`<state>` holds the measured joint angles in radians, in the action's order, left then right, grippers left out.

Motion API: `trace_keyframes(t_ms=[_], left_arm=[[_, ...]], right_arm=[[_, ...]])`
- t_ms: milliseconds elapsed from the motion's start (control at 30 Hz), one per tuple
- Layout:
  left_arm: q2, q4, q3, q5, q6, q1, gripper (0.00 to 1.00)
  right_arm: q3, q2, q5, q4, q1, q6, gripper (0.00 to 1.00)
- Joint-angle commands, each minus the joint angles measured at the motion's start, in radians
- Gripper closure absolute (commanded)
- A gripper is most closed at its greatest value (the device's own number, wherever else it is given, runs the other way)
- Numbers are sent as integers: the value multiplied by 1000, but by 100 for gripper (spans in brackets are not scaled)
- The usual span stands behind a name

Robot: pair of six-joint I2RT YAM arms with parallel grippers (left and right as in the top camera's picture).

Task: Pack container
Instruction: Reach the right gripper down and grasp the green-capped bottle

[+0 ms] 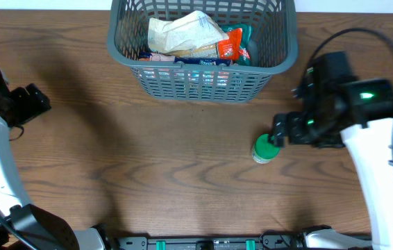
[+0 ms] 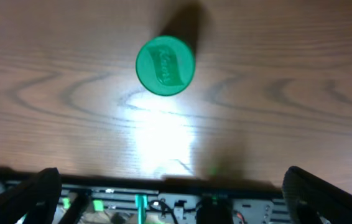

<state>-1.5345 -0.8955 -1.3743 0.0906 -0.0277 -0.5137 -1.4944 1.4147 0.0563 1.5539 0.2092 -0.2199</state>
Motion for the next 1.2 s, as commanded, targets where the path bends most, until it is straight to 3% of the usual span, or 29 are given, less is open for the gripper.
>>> trace_keyframes(t_ms=[0,733,1167], left_arm=[[-1,16,29,14,-58,-1,1],[8,19,30,27,-63,3,1],[11,19,30,27,-59,3,1]], right_arm=[[105,-5,-23,-70,55,-53,1],[589,-3,-27,-673,106,-10,1],[657,13,-87,-834,103,-11,1]])
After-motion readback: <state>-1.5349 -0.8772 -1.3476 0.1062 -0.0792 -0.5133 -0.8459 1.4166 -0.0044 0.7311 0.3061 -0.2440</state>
